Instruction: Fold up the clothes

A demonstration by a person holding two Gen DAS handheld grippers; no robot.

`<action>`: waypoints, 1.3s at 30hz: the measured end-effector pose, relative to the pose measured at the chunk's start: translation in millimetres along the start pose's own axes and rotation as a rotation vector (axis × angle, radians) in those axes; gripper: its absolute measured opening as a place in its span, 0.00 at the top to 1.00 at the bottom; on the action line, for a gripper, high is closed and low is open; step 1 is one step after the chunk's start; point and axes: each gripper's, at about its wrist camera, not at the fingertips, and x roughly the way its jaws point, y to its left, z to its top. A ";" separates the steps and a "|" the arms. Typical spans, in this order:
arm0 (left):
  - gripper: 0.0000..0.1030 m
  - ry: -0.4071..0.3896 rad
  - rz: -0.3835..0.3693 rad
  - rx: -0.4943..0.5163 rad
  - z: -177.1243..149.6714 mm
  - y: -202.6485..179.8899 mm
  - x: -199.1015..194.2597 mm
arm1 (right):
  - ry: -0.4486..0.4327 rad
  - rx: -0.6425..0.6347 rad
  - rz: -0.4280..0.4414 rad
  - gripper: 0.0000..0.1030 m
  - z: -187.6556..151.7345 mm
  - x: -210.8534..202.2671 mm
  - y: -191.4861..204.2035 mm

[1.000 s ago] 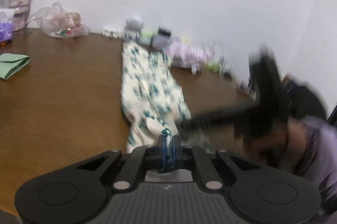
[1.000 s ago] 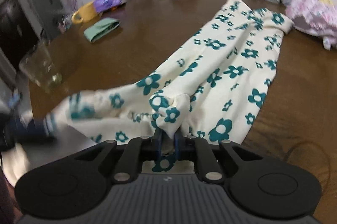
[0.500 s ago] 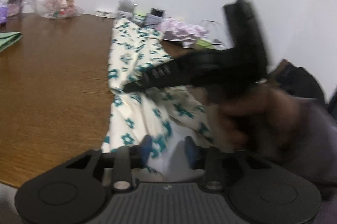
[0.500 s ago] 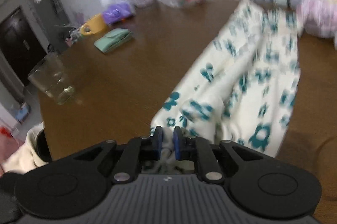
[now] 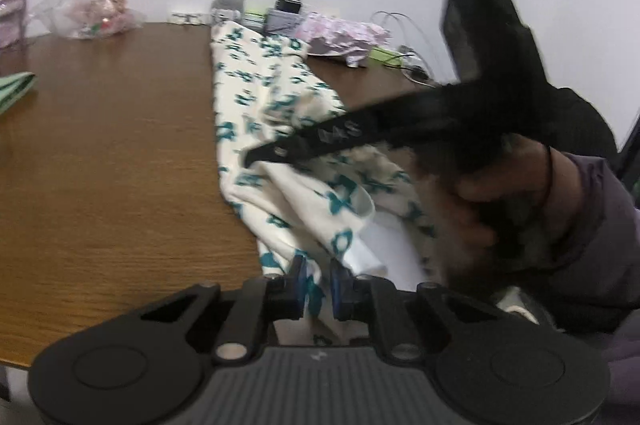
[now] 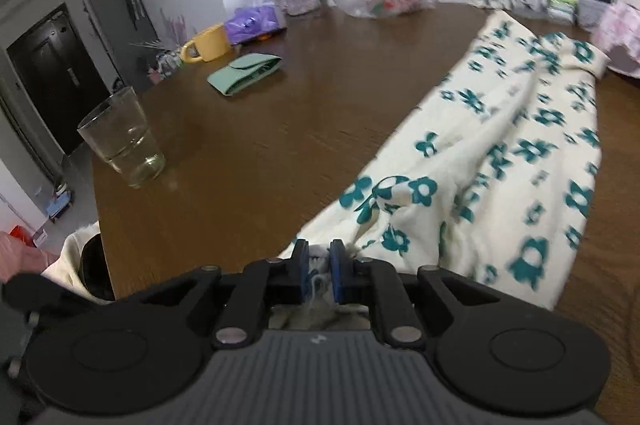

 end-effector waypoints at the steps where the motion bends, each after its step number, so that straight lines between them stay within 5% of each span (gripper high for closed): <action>1: 0.87 0.002 -0.005 0.006 -0.1 -0.9 -0.6 | 0.001 0.003 0.003 0.88 0.8 -7.2 -0.5; 4: 0.84 -0.042 -0.040 0.027 2.2 7.4 -17.6 | -0.085 0.018 0.026 0.88 6.3 -53.5 -8.5; 7: 0.77 -0.096 -0.078 0.022 14.0 17.5 -24.5 | -0.161 0.027 -0.058 0.88 15.7 -68.8 -17.8; 13: 0.77 -0.027 -0.043 0.096 24.5 2.3 9.3 | -0.074 0.022 -0.205 0.95 -3.0 -21.2 -26.6; 20: 0.70 -0.026 -0.120 0.165 11.3 5.4 10.0 | -0.131 0.174 -0.156 0.92 -20.2 -49.9 -48.3; 21: 0.63 -0.036 -0.147 0.196 9.4 7.1 1.7 | -0.133 0.146 -0.146 0.84 -19.6 -57.4 -44.0; 22: 0.43 -0.060 -0.172 0.251 6.2 7.1 -8.5 | -0.140 0.087 -0.121 0.76 -20.0 -70.0 -35.5; 23: 0.22 -0.094 -0.188 0.325 1.3 5.6 -16.4 | -0.153 0.007 -0.089 0.51 -23.3 -83.7 -25.5; 24: 0.13 -0.129 -0.198 0.401 -4.2 3.8 -22.6 | -0.167 -0.093 -0.055 0.32 -31.6 -99.4 -14.2; 25: 0.08 -0.164 -0.209 0.478 -9.6 2.1 -28.8 | -0.162 -0.177 -0.030 0.26 -41.5 -109.1 -5.7; 30: 0.16 -0.091 -0.217 0.677 -15.1 -16.4 -3.1 | -0.040 -0.358 0.034 0.23 -72.9 -105.2 8.5; 31: 0.30 -0.066 -0.211 0.692 -15.9 -18.8 4.0 | -0.019 -0.368 0.029 0.23 -75.9 -98.1 8.3; 34: 0.52 -0.024 -0.222 0.646 -10.8 -14.7 14.7 | 0.026 -0.370 0.010 0.31 -83.8 -86.6 6.4; 37: 0.70 -0.015 -0.207 0.607 -8.7 -13.1 14.5 | 0.016 -0.359 0.020 0.63 -87.7 -89.0 2.2; 38: 0.76 -0.008 -0.210 0.595 -8.8 -13.5 12.8 | 0.017 -0.354 0.027 0.87 -88.8 -91.1 0.9; 39: 0.80 0.004 -0.226 0.582 -8.8 -14.8 9.9 | 0.032 -0.352 0.038 0.91 -90.3 -94.9 1.0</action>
